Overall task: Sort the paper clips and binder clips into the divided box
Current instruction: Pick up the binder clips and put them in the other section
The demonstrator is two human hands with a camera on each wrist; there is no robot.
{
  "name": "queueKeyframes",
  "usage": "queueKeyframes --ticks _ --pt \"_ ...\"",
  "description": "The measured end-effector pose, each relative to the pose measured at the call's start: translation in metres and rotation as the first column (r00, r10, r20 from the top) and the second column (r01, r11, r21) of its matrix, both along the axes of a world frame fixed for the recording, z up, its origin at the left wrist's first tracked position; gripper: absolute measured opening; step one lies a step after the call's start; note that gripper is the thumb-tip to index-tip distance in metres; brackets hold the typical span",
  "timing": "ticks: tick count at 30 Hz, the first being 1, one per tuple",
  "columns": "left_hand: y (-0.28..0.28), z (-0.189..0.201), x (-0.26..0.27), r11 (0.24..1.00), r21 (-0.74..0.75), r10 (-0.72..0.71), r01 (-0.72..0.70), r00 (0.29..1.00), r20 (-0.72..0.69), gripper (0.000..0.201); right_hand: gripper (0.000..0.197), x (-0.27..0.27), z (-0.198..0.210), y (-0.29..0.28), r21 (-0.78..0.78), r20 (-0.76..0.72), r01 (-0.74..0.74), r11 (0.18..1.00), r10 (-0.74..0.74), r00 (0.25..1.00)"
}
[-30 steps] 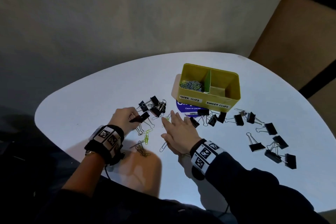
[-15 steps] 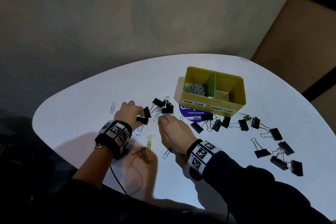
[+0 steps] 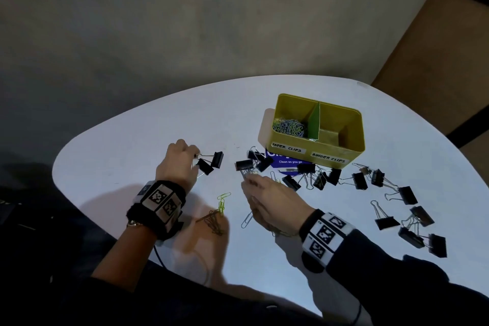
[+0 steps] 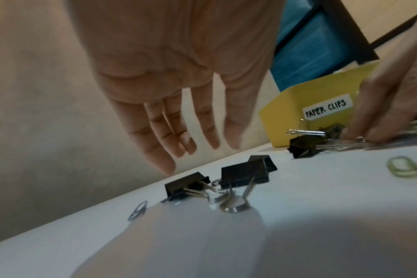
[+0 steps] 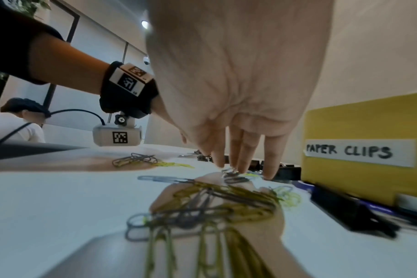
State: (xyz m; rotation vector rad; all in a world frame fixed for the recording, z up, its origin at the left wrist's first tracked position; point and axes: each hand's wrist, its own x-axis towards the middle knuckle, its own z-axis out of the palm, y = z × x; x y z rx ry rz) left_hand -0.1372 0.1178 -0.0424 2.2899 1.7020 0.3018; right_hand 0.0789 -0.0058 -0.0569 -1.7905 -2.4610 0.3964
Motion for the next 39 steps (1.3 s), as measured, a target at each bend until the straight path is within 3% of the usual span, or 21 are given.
queueKeyframes --ticks 2,4,7,12,15,17,20,23,26,29,32,36,39 --pt "0.005 -0.004 -0.008 0.994 -0.105 0.023 -0.024 1.000 -0.017 0.052 0.056 0.007 0.000 0.001 -0.014 0.005 0.022 1.000 -0.022 1.000" --pt "0.008 -0.003 -0.016 0.961 -0.275 -0.004 -0.031 0.992 -0.126 0.066 0.056 0.009 0.002 0.008 -0.027 0.009 0.026 0.999 -0.026 1.000" --pt "0.003 0.001 -0.025 0.925 -0.373 -0.041 -0.077 0.954 -0.297 0.069 0.056 0.004 0.010 0.023 0.009 0.041 0.065 0.998 -0.065 0.997" --pt "-0.023 0.003 -0.031 0.904 -0.400 0.084 -0.154 0.979 -0.186 0.078 0.038 -0.017 0.019 0.054 0.143 0.089 0.213 0.967 -0.227 0.970" --pt "-0.047 0.006 -0.022 0.898 -0.432 0.013 -0.079 0.988 -0.155 0.079 0.037 -0.025 0.017 0.068 0.072 0.155 0.297 0.952 -0.305 0.940" --pt "-0.058 0.007 -0.013 0.886 -0.463 -0.040 0.007 0.997 -0.063 0.082 0.036 -0.028 0.016 0.073 0.050 0.161 0.298 0.953 -0.302 0.940" --pt "-0.064 0.007 -0.008 0.875 -0.482 -0.046 0.034 0.999 -0.013 0.084 0.035 -0.027 0.021 0.078 0.085 0.085 0.304 0.949 -0.311 0.947" --pt "-0.067 0.009 -0.015 0.883 -0.466 -0.006 -0.052 0.993 -0.122 0.082 0.031 -0.022 0.032 0.086 0.165 -0.154 0.344 0.924 -0.321 0.935" --pt "-0.083 0.018 -0.014 0.831 -0.555 -0.087 -0.041 0.975 -0.203 0.079 0.033 -0.017 0.038 0.102 0.130 -0.179 0.303 0.944 -0.278 0.944" --pt "-0.107 0.022 0.005 0.792 -0.598 -0.254 0.121 0.957 -0.142 0.070 0.043 -0.012 0.039 0.112 -0.014 -0.133 0.245 0.969 -0.245 0.960" --pt "-0.125 0.016 0.028 0.708 -0.650 -0.471 0.277 0.871 -0.142 0.079 0.043 -0.002 0.045 0.108 -0.016 -0.172 0.248 0.969 -0.247 0.954" --pt "-0.116 0.020 0.048 0.787 -0.515 -0.478 0.338 0.862 -0.166 0.069 0.042 0.017 0.047 0.080 0.058 -0.256 0.266 0.962 -0.243 0.936" --pt "-0.094 0.021 0.056 0.813 -0.463 -0.518 0.352 0.800 -0.303 0.065 0.049 0.014 0.041 0.050 -0.047 -0.292 0.237 0.970 -0.241 0.926"
